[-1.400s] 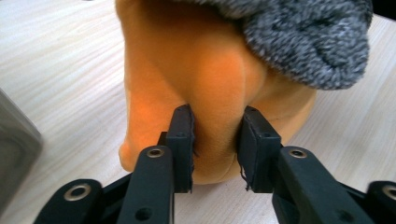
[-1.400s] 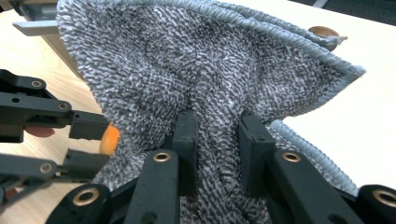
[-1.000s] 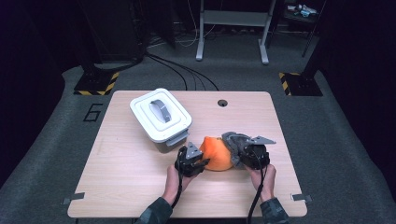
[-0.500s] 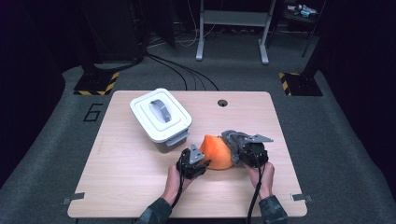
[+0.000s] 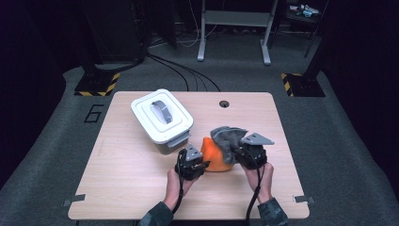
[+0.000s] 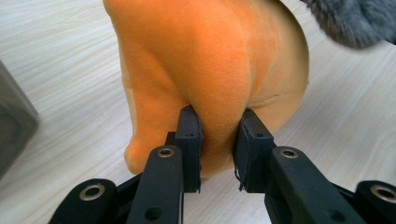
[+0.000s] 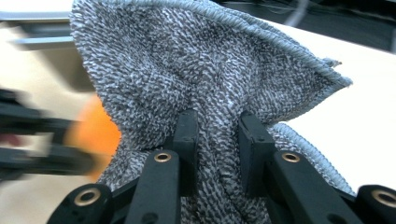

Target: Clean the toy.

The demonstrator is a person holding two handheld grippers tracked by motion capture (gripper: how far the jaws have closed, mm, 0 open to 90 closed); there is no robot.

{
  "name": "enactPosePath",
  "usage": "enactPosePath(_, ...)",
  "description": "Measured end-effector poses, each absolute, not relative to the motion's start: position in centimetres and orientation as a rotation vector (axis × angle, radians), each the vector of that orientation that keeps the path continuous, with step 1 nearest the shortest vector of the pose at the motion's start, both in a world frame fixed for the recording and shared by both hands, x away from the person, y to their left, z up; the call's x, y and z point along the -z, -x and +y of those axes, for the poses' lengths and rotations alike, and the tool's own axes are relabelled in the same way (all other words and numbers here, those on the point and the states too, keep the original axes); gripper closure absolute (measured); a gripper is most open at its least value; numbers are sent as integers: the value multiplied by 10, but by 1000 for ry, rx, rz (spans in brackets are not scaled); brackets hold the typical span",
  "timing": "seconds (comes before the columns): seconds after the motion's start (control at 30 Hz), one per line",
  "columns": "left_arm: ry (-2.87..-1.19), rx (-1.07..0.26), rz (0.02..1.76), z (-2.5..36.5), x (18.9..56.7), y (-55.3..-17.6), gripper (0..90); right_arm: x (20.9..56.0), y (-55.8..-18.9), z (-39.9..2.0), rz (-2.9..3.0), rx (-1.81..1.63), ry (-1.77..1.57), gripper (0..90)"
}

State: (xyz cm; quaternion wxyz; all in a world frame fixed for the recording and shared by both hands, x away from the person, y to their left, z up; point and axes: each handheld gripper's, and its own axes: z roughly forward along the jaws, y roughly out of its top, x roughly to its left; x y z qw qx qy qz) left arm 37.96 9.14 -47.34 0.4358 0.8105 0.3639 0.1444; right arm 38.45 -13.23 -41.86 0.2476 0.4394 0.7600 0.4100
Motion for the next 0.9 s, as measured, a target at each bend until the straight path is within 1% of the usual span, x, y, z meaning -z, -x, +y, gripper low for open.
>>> enactPosePath(0.03,-2033,-369,902,90,474,-379,734,419,-383,-112,2142,-1100,-1136,718)
enactPosePath(0.17,-2024,-351,921,94,479,-383,735,430,-389,-102,2150,-1033,-1105,721)
enactPosePath(0.37,-2023,-353,909,94,481,-384,735,439,-400,-123,2135,-1011,-1198,720)
enactPosePath(0.4,-2018,-350,906,94,481,-384,734,443,-403,-136,2122,-998,-1255,719)
enactPosePath(0.47,-2020,-354,907,95,482,-385,731,445,-405,-140,2116,-991,-1266,719)
enactPosePath(0.5,-2023,-355,901,95,482,-385,726,451,-408,-149,2110,-995,-1307,719)
enactPosePath(0.57,-2018,-359,905,95,482,-385,719,453,-409,-151,2112,-1001,-1323,719)
enactPosePath(0.6,-2027,-363,901,94,481,-385,662,457,-409,-154,2118,-1019,-1337,720)
enactPosePath(0.63,-2032,-382,896,94,480,-384,628,457,-409,-154,2115,-1017,-1344,720)
enactPosePath(0.7,-2036,-393,880,93,478,-384,514,457,-410,-153,2113,-1013,-1346,720)
enactPosePath(0.73,-2055,-435,867,92,476,-383,459,458,-411,-153,2112,-1017,-1338,720)
enactPosePath(0.77,-2061,-447,853,92,475,-383,459,458,-411,-153,2112,-1017,-1338,720)
enactPosePath(0.8,-2074,-450,831,89,474,-385,413,459,-411,-155,2112,-1016,-1344,720)
enactPosePath(0.83,-2092,-469,818,88,475,-386,423,459,-411,-155,2110,-1018,-1348,720)
enactPosePath(0.9,-2080,-466,812,86,476,-387,513,459,-411,-155,2108,-1021,-1353,721)
